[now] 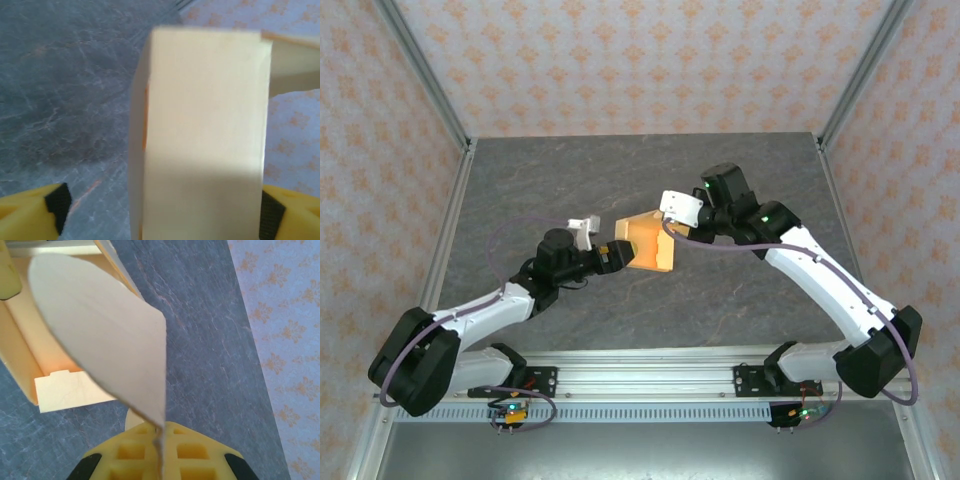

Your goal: Fold the paper box

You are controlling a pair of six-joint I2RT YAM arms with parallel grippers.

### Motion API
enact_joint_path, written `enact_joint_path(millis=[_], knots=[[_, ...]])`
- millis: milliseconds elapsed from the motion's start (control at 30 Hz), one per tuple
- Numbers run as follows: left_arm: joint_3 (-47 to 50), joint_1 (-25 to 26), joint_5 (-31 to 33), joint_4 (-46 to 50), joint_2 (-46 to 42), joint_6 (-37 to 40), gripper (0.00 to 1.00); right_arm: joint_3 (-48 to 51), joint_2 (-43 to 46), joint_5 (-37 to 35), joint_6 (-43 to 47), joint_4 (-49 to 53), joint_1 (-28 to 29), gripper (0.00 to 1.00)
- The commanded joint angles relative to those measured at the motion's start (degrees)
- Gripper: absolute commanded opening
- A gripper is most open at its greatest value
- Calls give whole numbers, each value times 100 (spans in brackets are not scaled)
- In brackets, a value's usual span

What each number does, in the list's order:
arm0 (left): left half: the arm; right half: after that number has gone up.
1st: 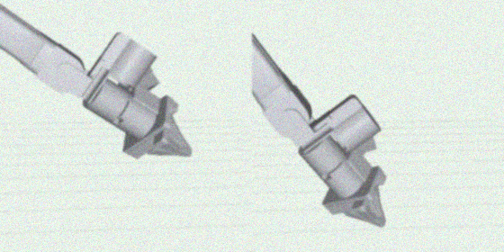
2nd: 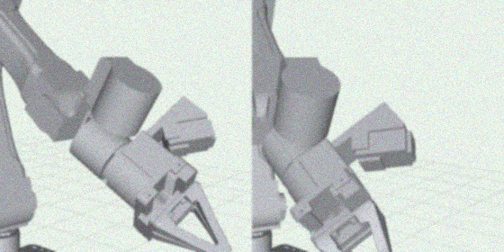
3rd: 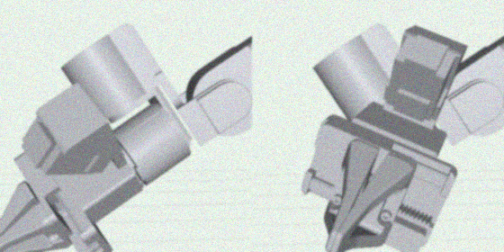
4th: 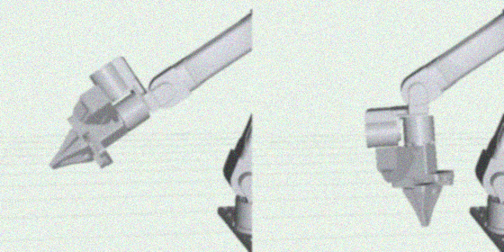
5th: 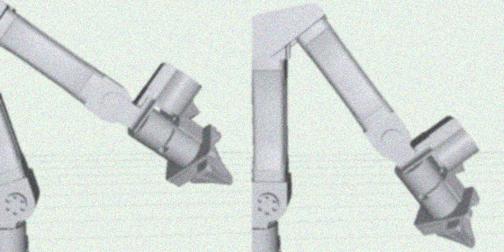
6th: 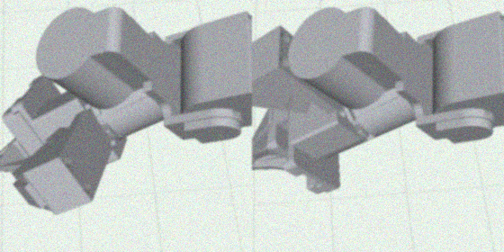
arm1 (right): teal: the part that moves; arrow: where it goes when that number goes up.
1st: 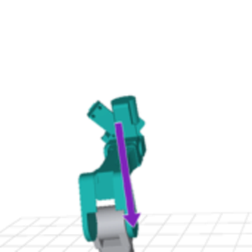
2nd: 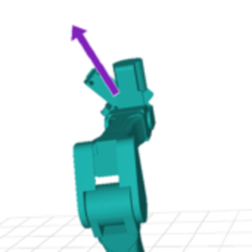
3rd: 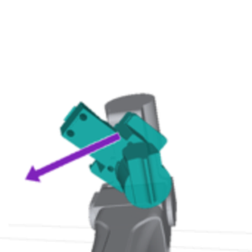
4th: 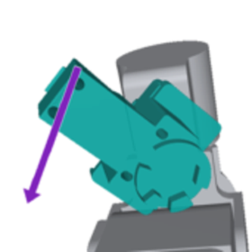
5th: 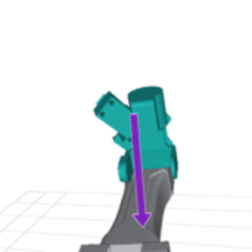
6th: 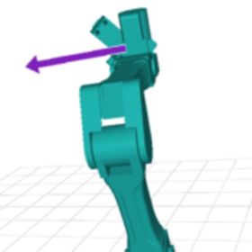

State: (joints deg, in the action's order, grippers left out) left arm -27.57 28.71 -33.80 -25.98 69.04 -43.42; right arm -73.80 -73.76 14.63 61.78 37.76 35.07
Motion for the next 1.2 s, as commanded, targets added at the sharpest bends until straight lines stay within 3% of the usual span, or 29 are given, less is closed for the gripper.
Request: enact_joint_path(millis=[0, 200, 400, 467, 500, 600, 900, 933, 1033, 1100, 1167], knots=[[-315, -30, -390, 186, -119, 270, 82, 65, 114, 277, 96, 151, -25, 2], [-466, -25, -390, 389, 54, 352, 56, 119, 154, 368, 128, 215, -24, 2], [-493, -30, -193, 413, 206, 264, 40, 178, 158, 373, -169, -48, -24, 9], [-510, -32, -103, 473, 228, 252, 37, 263, 189, 389, -413, -247, -24, 19], [-512, -26, -75, 471, 253, 231, 37, 326, 211, 402, -573, -398, -25, 30], [-554, -34, 14, 484, 334, 129, 35, 656, 366, 342, -1250, -1109, -96, 43], [-799, -220, 330, 582, 674, -571, 35, 2063, 1277, 1176, -4399, -3228, -874, 52], [-848, -228, 363, 623, 667, -578, 35, 2313, 1431, 1126, -4841, -3595, -931, 53], [-983, -240, 392, 762, 666, -606, 36, 3049, 1878, 465, -5835, -4371, -1000, 74], [-1088, -247, 360, 880, 668, -608, 36, 3323, 2155, -45, -6315, -4412, -1002, 88], [-1155, -269, 315, 946, 664, -626, 36, 3342, 2329, -256, -6914, -3944, -1006, 95]])
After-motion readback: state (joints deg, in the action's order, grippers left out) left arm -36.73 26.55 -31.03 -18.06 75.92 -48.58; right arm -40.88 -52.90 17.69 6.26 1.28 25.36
